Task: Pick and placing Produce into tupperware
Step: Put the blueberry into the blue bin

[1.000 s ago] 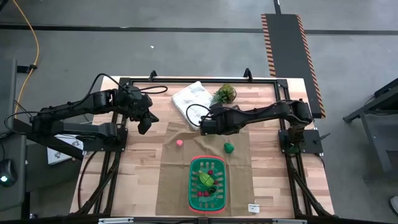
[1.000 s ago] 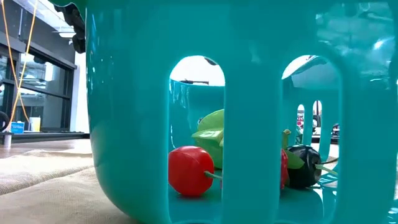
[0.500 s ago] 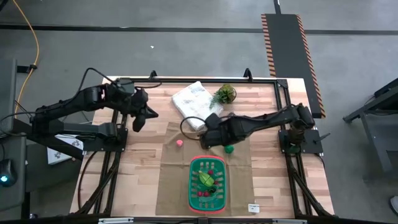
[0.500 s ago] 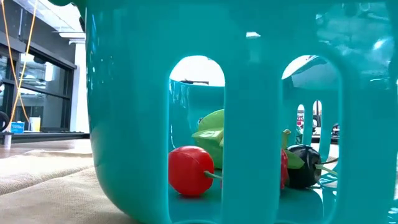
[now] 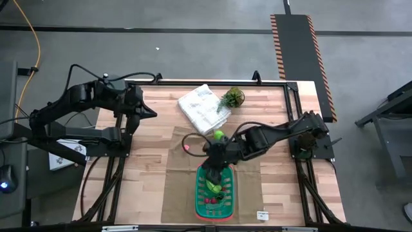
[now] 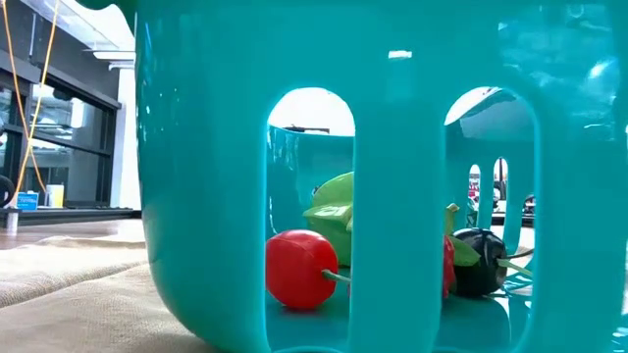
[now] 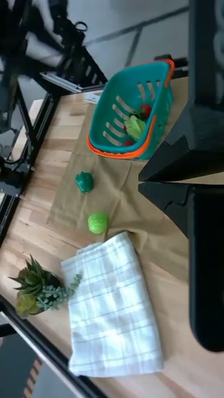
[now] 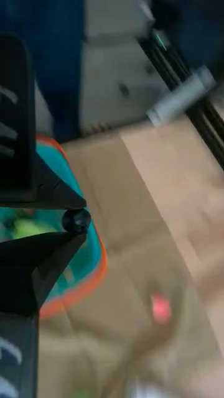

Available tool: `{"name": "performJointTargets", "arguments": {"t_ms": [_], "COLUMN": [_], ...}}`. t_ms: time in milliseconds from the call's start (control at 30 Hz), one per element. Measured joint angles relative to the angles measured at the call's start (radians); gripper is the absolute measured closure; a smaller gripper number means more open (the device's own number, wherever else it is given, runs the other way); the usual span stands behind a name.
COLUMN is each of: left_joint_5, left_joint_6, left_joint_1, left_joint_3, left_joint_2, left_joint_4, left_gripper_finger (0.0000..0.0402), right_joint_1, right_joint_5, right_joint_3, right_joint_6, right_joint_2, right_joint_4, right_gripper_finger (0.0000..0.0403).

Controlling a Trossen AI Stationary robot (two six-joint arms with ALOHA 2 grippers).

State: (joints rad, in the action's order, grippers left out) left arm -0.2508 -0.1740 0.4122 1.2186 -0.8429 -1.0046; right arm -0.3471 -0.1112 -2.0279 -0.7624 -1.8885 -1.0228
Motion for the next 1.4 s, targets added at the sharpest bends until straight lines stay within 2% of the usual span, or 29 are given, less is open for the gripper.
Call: {"name": "performJointTargets", "arguments": {"t_ms": [133, 233, 533, 667, 933, 1400], "left_joint_5": [0.0, -0.001, -0.003, 0.0, 0.035, 0.069], "left_joint_6": [-0.086, -0.145, -0.226, -0.226, -0.173, -0.136], "left_joint_1": [0.0, 0.0, 0.0, 0.0, 0.0, 0.0], "left_joint_3": [0.0, 0.0, 0.0, 0.0, 0.0, 0.0], "left_joint_2": [-0.005, -0.006, -0.005, -0.005, -0.004, -0.004], "left_joint_4": [-0.006, -0.01, -0.093, -0.138, -0.183, -0.181], "left_gripper_finger": [0.0399, 0.0399, 0.0399, 0.0399, 0.0399, 0.0399], "right_joint_1": [-0.028, -0.055, -0.115, -0.12, -0.126, -0.166], "right_joint_5": [0.154, 0.195, 0.16, 0.078, 0.092, 0.11], "right_joint_3": [-0.009, -0.002, 0.001, 0.003, 0.003, 0.003], "right_joint_6": [0.028, 0.017, 0.064, 0.065, 0.056, 0.026], "right_joint_2": [0.0, 0.0, -0.118, -0.182, -0.295, -0.352], "right_joint_4": [0.021, 0.018, -0.018, -0.039, -0.068, -0.08], "right_gripper_finger": [0.0368, 0.0368, 0.0368, 0.0368, 0.0368, 0.0368]}}
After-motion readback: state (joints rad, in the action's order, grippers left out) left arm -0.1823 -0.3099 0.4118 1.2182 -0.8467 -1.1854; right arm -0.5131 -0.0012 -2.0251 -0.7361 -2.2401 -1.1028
